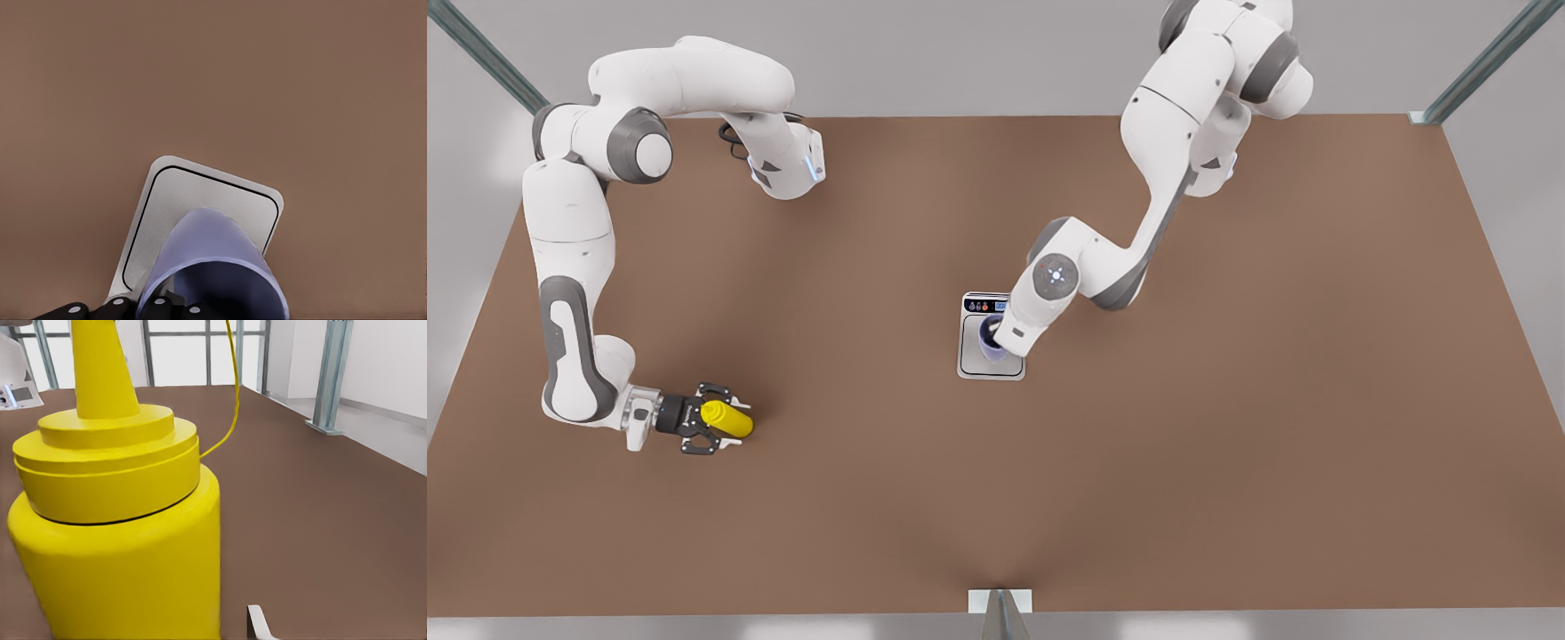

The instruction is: Move cup to the weight, pick up sauce bottle, pour sauce

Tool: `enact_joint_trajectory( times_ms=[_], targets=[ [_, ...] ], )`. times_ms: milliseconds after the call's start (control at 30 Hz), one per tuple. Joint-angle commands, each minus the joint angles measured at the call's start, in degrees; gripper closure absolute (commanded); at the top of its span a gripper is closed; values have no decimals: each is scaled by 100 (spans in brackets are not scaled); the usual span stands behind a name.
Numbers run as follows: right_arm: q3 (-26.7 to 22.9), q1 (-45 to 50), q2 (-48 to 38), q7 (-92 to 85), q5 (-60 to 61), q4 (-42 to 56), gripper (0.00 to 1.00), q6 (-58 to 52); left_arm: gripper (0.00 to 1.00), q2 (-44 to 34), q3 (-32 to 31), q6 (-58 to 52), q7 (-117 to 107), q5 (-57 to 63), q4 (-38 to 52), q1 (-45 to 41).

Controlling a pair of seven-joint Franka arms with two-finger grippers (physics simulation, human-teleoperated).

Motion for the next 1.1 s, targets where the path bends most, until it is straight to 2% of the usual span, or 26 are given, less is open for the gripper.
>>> enact_joint_trajectory(
  times_ms=[0, 33, 67, 133, 300, 333, 367, 400, 433, 600, 633, 667, 700, 767, 833, 867, 900, 967, 1033, 1067],
  targets=[
    [0, 0, 0, 0, 9, 7, 32, 0, 79, 11, -1, 22, 30, -445, 0, 0],
    [0, 0, 0, 0, 44, 7, 34, 0, 69, 11, -1, 31, 30, -436, 8, -8],
    [0, 0, 0, 0, 44, -2, 34, 0, 55, 11, -1, 31, 30, -392, 8, -8],
    [0, 0, 0, 9, 44, -2, 38, 0, 48, 46, -1, 31, 39, -366, 8, -8],
    [9, 0, 0, 18, 70, 7, 43, -9, 48, 125, -1, 40, 39, -357, 17, -8],
    [9, 0, 0, 26, 88, 7, 43, -26, 45, 116, -1, 31, 39, -357, 17, -8],
    [9, 0, 0, 26, 88, 7, 44, -26, 27, 73, 17, -30, 109, -357, 26, 0],
    [9, 0, 0, 26, 132, -2, 45, -26, 22, 46, 26, -39, 100, -357, 17, 0],
    [9, 0, 0, 35, 132, -2, 45, -35, 6, 11, 43, -215, 91, -357, 26, -8],
    [27, 61, -325, 720, 158, 77, 45, -88, 6, -648, 421, -1181, 144, -357, 44, 0],
    [-9, 254, -527, 1168, 88, 139, 45, -27, 6, -973, 675, -1577, 170, -357, 44, 9],
    [-140, 579, -712, 1731, -61, 244, 45, 35, 6, -1316, 1238, -2130, 635, -366, 35, 9],
    [-167, 799, -870, 2302, -342, 315, 45, 333, 0, -1509, 1765, -2421, 917, -366, 0, 9],
    [-176, 1519, -1134, 3286, -729, 341, 45, 992, 0, -1677, 3345, -3027, 2181, -418, -9, 0],
    [-176, 2187, -1266, 4051, -1019, 324, 45, 1598, 0, -1720, 4226, -3080, 3394, -401, -176, 166],
    [-184, 2610, -1362, 4517, -1116, 271, 45, 2003, 0, -2019, 4051, -3151, 4247, -366, -185, 1107],
    [-184, 3084, -1424, 5175, -1432, 262, 45, 2425, 0, -2283, 3569, -3151, 4907, -305, -185, 2029],
    [-158, 3761, -1547, 6977, -2881, 323, 45, 2953, 0, -2634, 1530, -3274, 4925, 873, -115, 3656],
    [-123, 4165, -1679, 8551, -4332, 324, 45, 3059, 0, -2705, 351, -3476, 4934, 909, 114, 4386],
    [-123, 4377, -1802, 8982, -4824, 297, 45, 3059, 0, -2582, 342, -3520, 4951, 1040, 219, 4377]
  ],
)
